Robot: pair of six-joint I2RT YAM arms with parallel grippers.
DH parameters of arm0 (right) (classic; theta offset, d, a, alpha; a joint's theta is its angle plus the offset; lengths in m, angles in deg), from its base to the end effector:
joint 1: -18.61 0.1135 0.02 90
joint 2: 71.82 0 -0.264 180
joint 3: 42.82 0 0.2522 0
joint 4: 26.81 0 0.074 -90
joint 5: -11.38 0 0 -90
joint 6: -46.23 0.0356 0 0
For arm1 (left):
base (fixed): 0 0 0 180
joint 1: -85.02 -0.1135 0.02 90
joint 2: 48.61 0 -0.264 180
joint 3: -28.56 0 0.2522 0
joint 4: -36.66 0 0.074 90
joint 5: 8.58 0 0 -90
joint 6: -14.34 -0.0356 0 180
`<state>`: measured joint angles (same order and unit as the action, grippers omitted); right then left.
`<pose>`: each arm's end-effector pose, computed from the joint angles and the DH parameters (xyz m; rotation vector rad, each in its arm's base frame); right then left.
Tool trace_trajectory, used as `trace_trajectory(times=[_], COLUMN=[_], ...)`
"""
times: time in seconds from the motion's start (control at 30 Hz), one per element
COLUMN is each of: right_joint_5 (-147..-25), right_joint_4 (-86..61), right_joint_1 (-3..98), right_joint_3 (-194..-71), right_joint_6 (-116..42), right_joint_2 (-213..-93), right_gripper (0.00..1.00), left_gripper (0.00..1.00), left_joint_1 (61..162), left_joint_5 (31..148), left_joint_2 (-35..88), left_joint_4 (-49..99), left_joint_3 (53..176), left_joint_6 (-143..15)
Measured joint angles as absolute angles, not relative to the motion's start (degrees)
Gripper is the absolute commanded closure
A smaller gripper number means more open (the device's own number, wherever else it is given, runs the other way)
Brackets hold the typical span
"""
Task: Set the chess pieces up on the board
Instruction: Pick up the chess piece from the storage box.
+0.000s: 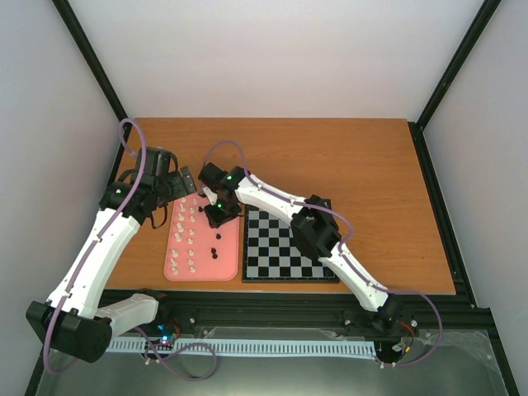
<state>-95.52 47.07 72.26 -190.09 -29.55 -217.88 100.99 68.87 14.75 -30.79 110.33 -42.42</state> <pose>0.3019 0.4276 0.1631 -1.0729 2.7933 0.6232 0.2061 -0.0509 0.3470 -0.4581 2.3598 -0.1334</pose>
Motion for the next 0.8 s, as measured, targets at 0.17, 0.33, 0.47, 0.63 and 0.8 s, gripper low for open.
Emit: trace_trajectory(times=[0.17, 0.33, 0.47, 0.63, 0.8], right_joint_5=[-95.63, -95.54, -95.15, -94.54, -92.88], right_joint_4=[47.81, 48.33, 48.66, 49.01, 49.08], right_joint_1=[72.28, 72.28, 72.28, 72.28, 72.28], right_joint_3=[-190.64, -191.47, -191.54, -191.95, -191.95], right_joint_6=[-29.57, -29.72, -29.77, -30.03, -30.51], right_joint_2=[-218.29, -218.56, -218.58, -218.58, -218.43], right_gripper=[0.71, 0.81, 0.90, 0.97, 0.97], left_gripper=[0.00, 0.00, 0.00, 0.00, 0.00], left_joint_1=[100.99, 100.99, 100.99, 100.99, 100.99], left_joint_5=[68.54, 68.43, 68.37, 68.37, 68.34], left_joint_2=[14.44, 14.31, 14.31, 14.33, 14.33], left_joint_4=[-30.83, -30.86, -30.86, -30.83, -30.83], left_joint_3=[110.33, 110.31, 110.31, 110.31, 110.31], left_joint_6=[-42.45, -42.42, -42.42, -42.42, -42.42])
